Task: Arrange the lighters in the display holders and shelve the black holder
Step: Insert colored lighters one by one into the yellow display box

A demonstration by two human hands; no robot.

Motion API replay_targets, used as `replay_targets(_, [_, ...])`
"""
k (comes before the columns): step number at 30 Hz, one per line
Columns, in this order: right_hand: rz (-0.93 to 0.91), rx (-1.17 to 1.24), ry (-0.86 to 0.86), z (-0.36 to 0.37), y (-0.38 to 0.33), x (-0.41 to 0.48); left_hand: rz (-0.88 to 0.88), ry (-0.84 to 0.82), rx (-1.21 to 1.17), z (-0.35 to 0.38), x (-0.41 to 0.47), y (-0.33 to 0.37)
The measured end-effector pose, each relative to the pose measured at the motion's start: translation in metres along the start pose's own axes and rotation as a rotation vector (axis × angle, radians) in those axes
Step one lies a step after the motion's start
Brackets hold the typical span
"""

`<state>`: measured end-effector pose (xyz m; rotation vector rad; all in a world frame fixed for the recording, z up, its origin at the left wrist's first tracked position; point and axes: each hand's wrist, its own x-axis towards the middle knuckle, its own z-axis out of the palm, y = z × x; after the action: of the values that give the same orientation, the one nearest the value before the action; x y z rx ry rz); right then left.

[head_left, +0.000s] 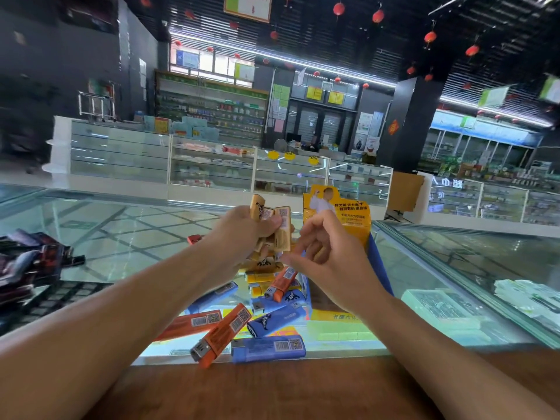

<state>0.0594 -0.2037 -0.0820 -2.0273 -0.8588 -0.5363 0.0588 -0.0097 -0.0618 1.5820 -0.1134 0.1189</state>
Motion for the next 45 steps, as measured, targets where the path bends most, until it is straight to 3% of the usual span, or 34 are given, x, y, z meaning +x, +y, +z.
replay_targets(4, [-0.088,-0.093,-0.034,-0.005,0.003,-0.001,-0.036,0.019,-0.088,0.001,-0.001,0.001])
replay_targets(10, [-0.557,-0.637,0.048,-0.008,0.008,0.0,-0.083,0.012,-0.173,0.003,-0.001,0.004])
replay_targets(16, [-0.702,-0.78,0.083,-0.01,0.003,0.0,-0.093,-0.034,-0.262,-0.001,0.003,0.001])
replay_targets(19, [-0.742,-0.769,0.182,-0.011,0.005,0.001,-0.087,-0.057,-0.248,0.0,0.002,0.002])
replay_targets(21, [-0.7,-0.671,0.314,-0.014,0.004,0.002,-0.083,-0.082,-0.216,0.0,0.002,-0.001])
replay_targets(25, [-0.441,-0.414,0.522,-0.04,0.018,0.01,-0.076,-0.079,-0.181,0.001,0.004,-0.006])
replay_targets(28, [-0.3,-0.359,0.457,-0.05,0.035,0.01,-0.075,-0.087,-0.16,0.003,0.005,-0.008])
replay_targets(32, [-0.097,-0.28,0.322,-0.039,0.044,0.009,-0.019,0.011,0.055,0.004,0.011,-0.01])
replay_targets(37, [-0.057,-0.318,0.235,-0.026,0.044,0.013,-0.079,0.081,-0.024,0.005,0.009,-0.006])
replay_targets(45, [-0.034,-0.384,0.208,-0.017,0.046,0.014,-0.069,0.134,0.084,0.001,0.005,0.007])
